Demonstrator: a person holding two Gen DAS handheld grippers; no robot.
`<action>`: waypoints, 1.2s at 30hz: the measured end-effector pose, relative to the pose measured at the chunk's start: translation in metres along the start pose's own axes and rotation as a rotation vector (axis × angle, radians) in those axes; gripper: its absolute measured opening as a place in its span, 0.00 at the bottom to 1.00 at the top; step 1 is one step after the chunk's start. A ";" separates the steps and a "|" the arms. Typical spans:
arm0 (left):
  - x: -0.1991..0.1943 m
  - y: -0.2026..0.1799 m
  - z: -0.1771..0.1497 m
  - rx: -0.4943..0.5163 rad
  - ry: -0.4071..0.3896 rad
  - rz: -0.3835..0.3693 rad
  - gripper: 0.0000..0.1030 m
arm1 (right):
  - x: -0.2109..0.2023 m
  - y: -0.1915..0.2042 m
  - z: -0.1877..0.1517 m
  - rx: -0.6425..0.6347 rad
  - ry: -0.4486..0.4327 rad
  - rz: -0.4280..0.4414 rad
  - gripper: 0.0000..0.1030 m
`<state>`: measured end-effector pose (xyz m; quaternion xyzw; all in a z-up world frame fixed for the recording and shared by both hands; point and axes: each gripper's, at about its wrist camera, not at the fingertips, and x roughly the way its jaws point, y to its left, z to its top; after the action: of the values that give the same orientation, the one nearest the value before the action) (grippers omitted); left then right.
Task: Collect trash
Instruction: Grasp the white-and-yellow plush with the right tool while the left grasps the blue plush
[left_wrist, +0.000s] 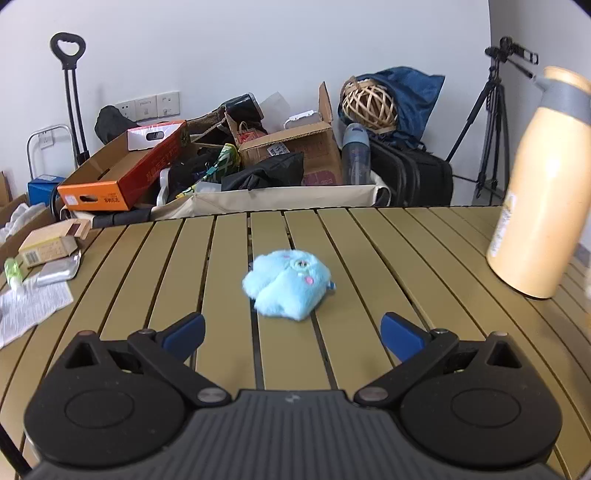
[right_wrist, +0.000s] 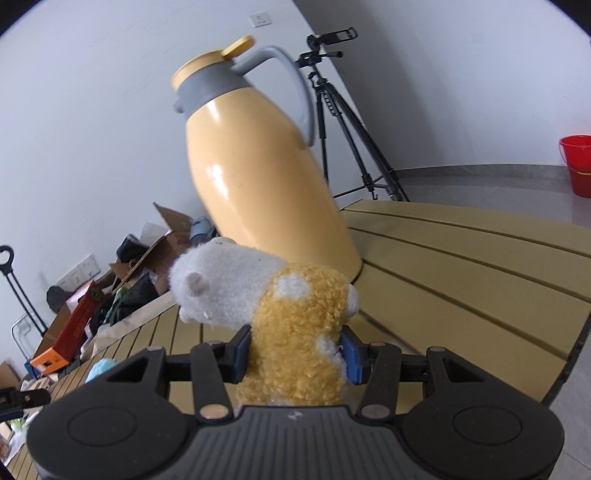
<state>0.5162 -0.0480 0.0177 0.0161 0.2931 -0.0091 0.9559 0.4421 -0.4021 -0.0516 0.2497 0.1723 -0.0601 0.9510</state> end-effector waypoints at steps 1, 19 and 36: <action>0.006 -0.002 0.003 0.002 0.005 0.011 1.00 | 0.000 -0.002 0.000 0.002 0.000 0.000 0.47; 0.116 -0.009 0.037 -0.045 0.130 0.117 1.00 | 0.002 -0.008 -0.001 -0.001 -0.036 -0.040 0.46; 0.161 -0.004 0.037 -0.100 0.227 0.133 0.95 | 0.007 -0.003 -0.003 -0.022 -0.045 -0.052 0.47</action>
<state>0.6700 -0.0547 -0.0419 -0.0112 0.3975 0.0709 0.9148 0.4470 -0.4037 -0.0579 0.2334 0.1581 -0.0886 0.9554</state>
